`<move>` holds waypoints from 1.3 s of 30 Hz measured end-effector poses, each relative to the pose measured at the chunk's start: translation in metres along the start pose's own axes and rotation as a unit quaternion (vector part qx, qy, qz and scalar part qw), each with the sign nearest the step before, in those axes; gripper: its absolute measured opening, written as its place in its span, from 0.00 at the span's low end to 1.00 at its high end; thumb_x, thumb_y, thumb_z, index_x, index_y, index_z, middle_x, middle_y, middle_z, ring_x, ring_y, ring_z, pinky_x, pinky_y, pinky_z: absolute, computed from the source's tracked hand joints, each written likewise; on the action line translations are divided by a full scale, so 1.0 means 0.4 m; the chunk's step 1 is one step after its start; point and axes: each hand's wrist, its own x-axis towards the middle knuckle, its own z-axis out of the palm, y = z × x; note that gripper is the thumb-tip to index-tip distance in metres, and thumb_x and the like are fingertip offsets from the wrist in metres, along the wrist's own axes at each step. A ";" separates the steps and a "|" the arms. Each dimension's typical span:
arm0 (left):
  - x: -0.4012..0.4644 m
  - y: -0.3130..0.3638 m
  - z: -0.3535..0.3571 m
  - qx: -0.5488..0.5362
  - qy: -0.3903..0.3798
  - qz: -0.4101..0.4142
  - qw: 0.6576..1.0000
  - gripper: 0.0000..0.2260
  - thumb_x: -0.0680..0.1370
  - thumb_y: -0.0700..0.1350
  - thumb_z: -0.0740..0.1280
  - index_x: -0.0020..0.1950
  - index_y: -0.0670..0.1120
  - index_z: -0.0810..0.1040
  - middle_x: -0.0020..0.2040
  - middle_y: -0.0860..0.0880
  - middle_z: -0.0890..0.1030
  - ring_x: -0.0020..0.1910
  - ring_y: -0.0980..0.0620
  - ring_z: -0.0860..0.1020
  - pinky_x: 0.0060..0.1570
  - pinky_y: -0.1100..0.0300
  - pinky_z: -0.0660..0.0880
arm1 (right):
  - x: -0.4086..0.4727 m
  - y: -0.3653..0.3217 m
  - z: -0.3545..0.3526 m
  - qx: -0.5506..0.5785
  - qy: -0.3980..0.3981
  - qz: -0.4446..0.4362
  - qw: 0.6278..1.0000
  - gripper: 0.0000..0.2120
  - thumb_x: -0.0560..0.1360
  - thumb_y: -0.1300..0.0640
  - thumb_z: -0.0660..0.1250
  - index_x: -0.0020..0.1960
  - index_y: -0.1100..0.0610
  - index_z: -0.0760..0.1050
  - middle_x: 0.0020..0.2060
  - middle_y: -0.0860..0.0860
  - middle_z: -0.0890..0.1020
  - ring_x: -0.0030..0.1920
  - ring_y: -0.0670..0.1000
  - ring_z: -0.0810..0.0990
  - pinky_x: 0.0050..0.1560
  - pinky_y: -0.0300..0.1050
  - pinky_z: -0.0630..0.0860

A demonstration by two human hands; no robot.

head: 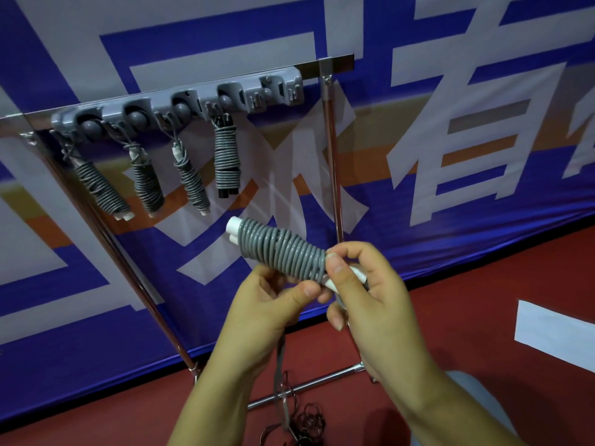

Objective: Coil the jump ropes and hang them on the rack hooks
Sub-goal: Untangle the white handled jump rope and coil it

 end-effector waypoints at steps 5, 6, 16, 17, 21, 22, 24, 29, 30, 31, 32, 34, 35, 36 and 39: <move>-0.002 -0.004 -0.001 0.006 0.025 0.079 0.997 0.19 0.62 0.46 0.75 0.49 0.41 0.77 0.39 0.48 0.82 0.39 0.51 0.80 0.40 0.63 0.77 | 0.008 -0.014 0.007 0.153 -0.019 0.150 0.977 0.09 0.79 0.57 0.60 0.43 0.60 0.71 0.31 0.52 0.78 0.29 0.45 0.73 0.20 0.35 0.63; 0.000 -0.001 -0.001 0.016 0.039 0.081 0.996 0.18 0.62 0.47 0.75 0.48 0.42 0.78 0.39 0.43 0.80 0.40 0.47 0.78 0.41 0.59 0.76 | 0.013 -0.015 0.004 0.169 -0.031 0.173 0.970 0.09 0.79 0.56 0.60 0.42 0.60 0.71 0.31 0.52 0.78 0.29 0.45 0.74 0.20 0.34 0.64; 0.024 0.041 0.013 0.081 0.123 0.074 0.986 0.06 0.71 0.36 0.72 0.43 0.43 0.77 0.28 0.54 0.77 0.27 0.61 0.73 0.28 0.71 0.69 | 0.034 0.090 -0.007 -0.244 -0.026 -0.187 0.951 0.14 0.75 0.52 0.63 0.60 0.45 0.70 0.59 0.46 0.76 0.60 0.44 0.75 0.58 0.37 0.73; 0.028 0.039 0.014 0.065 0.131 0.066 0.987 0.06 0.72 0.35 0.71 0.42 0.43 0.77 0.27 0.55 0.75 0.25 0.62 0.71 0.27 0.72 0.68 | 0.032 0.102 -0.002 -0.289 -0.035 -0.230 0.928 0.19 0.74 0.54 0.63 0.64 0.48 0.67 0.62 0.48 0.74 0.64 0.44 0.72 0.62 0.35 0.70; 0.029 0.038 0.027 0.018 0.121 0.040 0.992 0.05 0.73 0.35 0.70 0.44 0.41 0.76 0.28 0.52 0.72 0.23 0.61 0.69 0.25 0.71 0.66 | 0.054 0.124 -0.002 -0.357 0.019 -0.311 0.880 0.19 0.74 0.56 0.63 0.65 0.53 0.67 0.61 0.53 0.76 0.63 0.48 0.73 0.64 0.36 0.68; 0.027 0.035 0.028 0.019 0.115 0.035 0.993 0.05 0.73 0.36 0.70 0.45 0.41 0.76 0.29 0.52 0.73 0.24 0.61 0.69 0.25 0.71 0.66 | 0.062 0.125 -0.006 -0.352 0.029 -0.320 0.879 0.17 0.75 0.57 0.62 0.64 0.53 0.68 0.60 0.53 0.77 0.61 0.49 0.74 0.63 0.35 0.69; 0.025 0.029 0.021 0.021 0.098 0.024 0.995 0.08 0.72 0.39 0.71 0.47 0.41 0.75 0.33 0.49 0.71 0.25 0.59 0.68 0.25 0.68 0.66 | 0.072 0.128 -0.011 -0.349 0.028 -0.327 0.878 0.16 0.76 0.58 0.61 0.63 0.53 0.68 0.58 0.53 0.79 0.60 0.48 0.75 0.62 0.35 0.70; 0.029 0.022 -0.004 -0.039 0.015 -0.028 0.999 0.09 0.69 0.40 0.68 0.48 0.40 0.76 0.37 0.47 0.76 0.29 0.56 0.73 0.27 0.66 0.69 | 0.076 0.129 -0.031 -0.312 0.055 -0.300 0.900 0.16 0.77 0.56 0.59 0.63 0.59 0.73 0.54 0.48 0.78 0.54 0.49 0.78 0.53 0.41 0.75; 0.029 0.024 -0.007 -0.082 -0.005 -0.050 0.995 0.09 0.69 0.36 0.69 0.48 0.40 0.75 0.38 0.47 0.77 0.30 0.56 0.74 0.27 0.66 0.70 | 0.075 0.127 -0.033 -0.300 0.061 -0.289 0.907 0.17 0.77 0.56 0.59 0.63 0.60 0.73 0.54 0.46 0.77 0.52 0.50 0.79 0.52 0.43 0.76; 0.030 0.024 -0.009 -0.130 -0.024 -0.076 0.988 0.09 0.69 0.33 0.69 0.48 0.40 0.75 0.39 0.46 0.78 0.30 0.55 0.74 0.27 0.66 0.70 | 0.073 0.124 -0.033 -0.290 0.063 -0.283 0.912 0.17 0.78 0.55 0.59 0.64 0.60 0.73 0.54 0.45 0.77 0.52 0.50 0.80 0.51 0.45 0.77; 0.032 0.024 -0.012 -0.174 -0.041 -0.102 0.979 0.09 0.69 0.31 0.68 0.47 0.40 0.75 0.40 0.45 0.78 0.30 0.55 0.73 0.27 0.66 0.69 | 0.070 0.120 -0.031 -0.282 0.061 -0.281 0.915 0.17 0.78 0.55 0.59 0.64 0.58 0.73 0.54 0.45 0.76 0.52 0.50 0.80 0.51 0.45 0.78; 0.034 0.016 -0.018 -0.222 -0.074 -0.150 0.960 0.06 0.70 0.35 0.65 0.46 0.40 0.76 0.40 0.45 0.78 0.29 0.56 0.71 0.26 0.67 0.68 | 0.066 0.113 -0.025 -0.271 0.057 -0.280 0.919 0.16 0.77 0.55 0.58 0.64 0.55 0.72 0.53 0.44 0.77 0.53 0.46 0.78 0.52 0.37 0.77; 0.033 0.011 -0.020 -0.222 -0.092 -0.169 0.956 0.05 0.70 0.37 0.66 0.45 0.39 0.78 0.40 0.44 0.78 0.27 0.57 0.70 0.25 0.68 0.67 | 0.067 0.110 -0.026 -0.270 0.058 -0.279 0.920 0.17 0.77 0.55 0.58 0.64 0.55 0.72 0.52 0.44 0.77 0.53 0.45 0.78 0.53 0.33 0.75; 0.032 0.004 -0.021 -0.212 -0.109 -0.184 0.954 0.06 0.70 0.40 0.67 0.43 0.39 0.80 0.39 0.44 0.79 0.26 0.58 0.69 0.24 0.69 0.66 | 0.070 0.107 -0.028 -0.271 0.060 -0.279 0.919 0.17 0.77 0.56 0.58 0.64 0.56 0.73 0.52 0.45 0.77 0.53 0.44 0.77 0.53 0.30 0.73; 0.029 -0.011 -0.029 -0.209 -0.178 -0.223 0.935 0.14 0.70 0.51 0.73 0.42 0.39 0.82 0.36 0.43 0.80 0.21 0.61 0.67 0.21 0.70 0.65 | 0.079 0.106 -0.040 -0.294 0.063 -0.298 0.906 0.18 0.77 0.57 0.58 0.64 0.60 0.74 0.53 0.49 0.79 0.54 0.48 0.79 0.54 0.32 0.73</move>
